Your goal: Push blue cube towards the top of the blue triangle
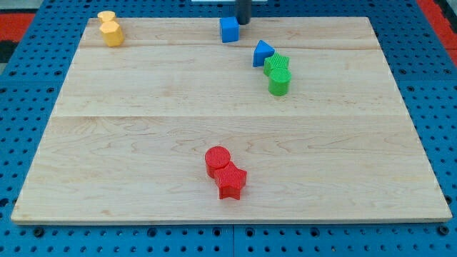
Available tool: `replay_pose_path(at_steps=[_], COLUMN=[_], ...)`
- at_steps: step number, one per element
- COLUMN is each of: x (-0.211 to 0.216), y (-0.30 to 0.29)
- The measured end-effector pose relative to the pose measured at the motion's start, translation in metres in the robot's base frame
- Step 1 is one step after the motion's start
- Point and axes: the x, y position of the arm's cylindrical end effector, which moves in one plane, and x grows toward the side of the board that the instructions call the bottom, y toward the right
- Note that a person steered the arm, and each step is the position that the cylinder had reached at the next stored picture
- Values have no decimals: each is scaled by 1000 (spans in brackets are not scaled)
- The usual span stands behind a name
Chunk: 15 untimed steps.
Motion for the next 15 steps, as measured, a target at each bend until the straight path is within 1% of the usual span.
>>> replay_pose_path(at_steps=[2,4,7,11,15], x=[-1,14,17,48,51], y=[-67,-74,-47,-24,37])
